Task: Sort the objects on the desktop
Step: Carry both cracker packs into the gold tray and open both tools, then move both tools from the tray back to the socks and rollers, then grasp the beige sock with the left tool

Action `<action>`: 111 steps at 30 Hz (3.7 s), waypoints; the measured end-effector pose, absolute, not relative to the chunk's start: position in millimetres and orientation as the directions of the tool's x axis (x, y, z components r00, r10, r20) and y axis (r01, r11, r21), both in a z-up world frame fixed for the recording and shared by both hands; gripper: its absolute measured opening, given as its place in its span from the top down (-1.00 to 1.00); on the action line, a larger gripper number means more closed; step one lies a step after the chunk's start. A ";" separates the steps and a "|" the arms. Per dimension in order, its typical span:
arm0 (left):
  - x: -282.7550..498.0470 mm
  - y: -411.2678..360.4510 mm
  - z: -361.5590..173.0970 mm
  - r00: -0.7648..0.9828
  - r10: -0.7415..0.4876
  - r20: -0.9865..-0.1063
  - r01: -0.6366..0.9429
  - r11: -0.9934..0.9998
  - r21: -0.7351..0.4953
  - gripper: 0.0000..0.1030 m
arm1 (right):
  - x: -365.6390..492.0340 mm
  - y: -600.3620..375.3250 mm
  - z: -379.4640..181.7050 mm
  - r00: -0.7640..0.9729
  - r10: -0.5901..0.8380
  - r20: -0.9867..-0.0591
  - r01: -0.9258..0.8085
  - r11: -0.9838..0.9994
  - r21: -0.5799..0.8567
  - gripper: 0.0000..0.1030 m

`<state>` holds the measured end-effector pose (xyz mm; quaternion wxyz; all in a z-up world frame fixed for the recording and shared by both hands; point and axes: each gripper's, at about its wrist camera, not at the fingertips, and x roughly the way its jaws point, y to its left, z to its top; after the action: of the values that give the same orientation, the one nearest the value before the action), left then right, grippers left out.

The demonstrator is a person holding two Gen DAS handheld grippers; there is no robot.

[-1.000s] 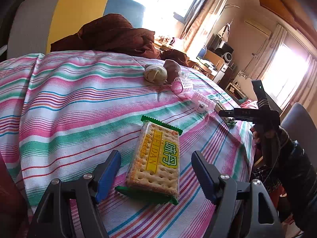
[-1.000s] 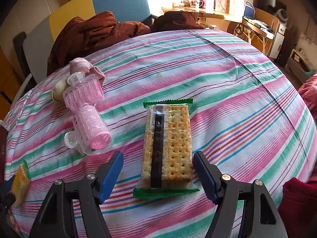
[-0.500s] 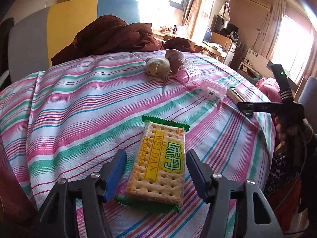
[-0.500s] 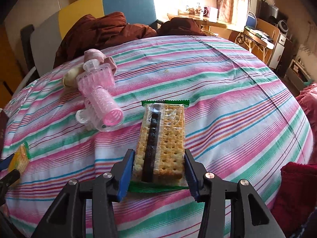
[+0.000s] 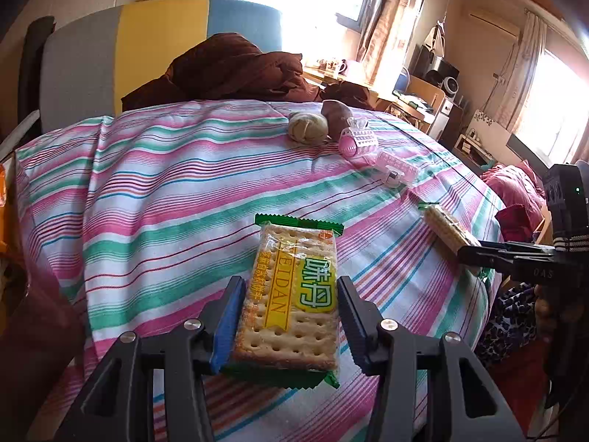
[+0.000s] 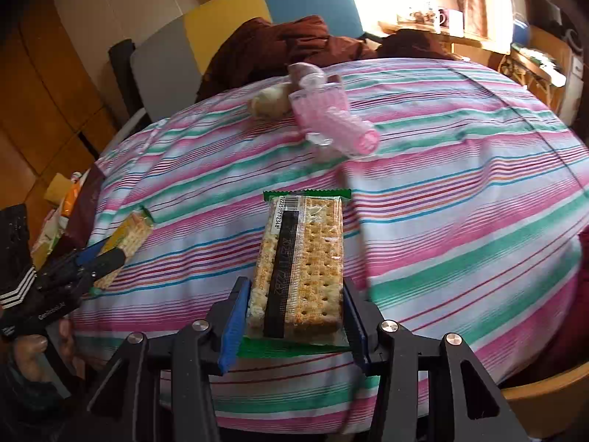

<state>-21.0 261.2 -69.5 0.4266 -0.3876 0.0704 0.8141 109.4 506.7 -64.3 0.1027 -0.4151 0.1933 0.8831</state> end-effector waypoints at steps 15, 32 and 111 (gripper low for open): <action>-11.7 148.4 -13.0 -0.589 0.545 -0.596 -0.547 -0.812 -0.201 0.01 | 21.0 368.3 -37.7 -0.673 -0.269 -0.689 0.061 -0.948 0.311 0.05; -50.3 3.7 -16.9 -0.741 0.233 -0.630 -0.155 -0.972 -0.178 0.01 | -62.3 192.7 -13.4 -0.608 -0.466 -0.643 0.385 -0.881 0.275 0.05; -142.9 421.7 -28.7 -0.268 0.599 -0.754 -0.773 -0.601 -0.203 -0.16 | 48.2 592.6 -56.7 -0.830 0.209 -0.517 -0.464 -0.774 0.431 -0.51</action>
<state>-142.9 421.7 -28.7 0.4346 -0.4212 0.1030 0.7894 48.2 592.6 -56.7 0.1840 -0.2262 0.2810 0.9144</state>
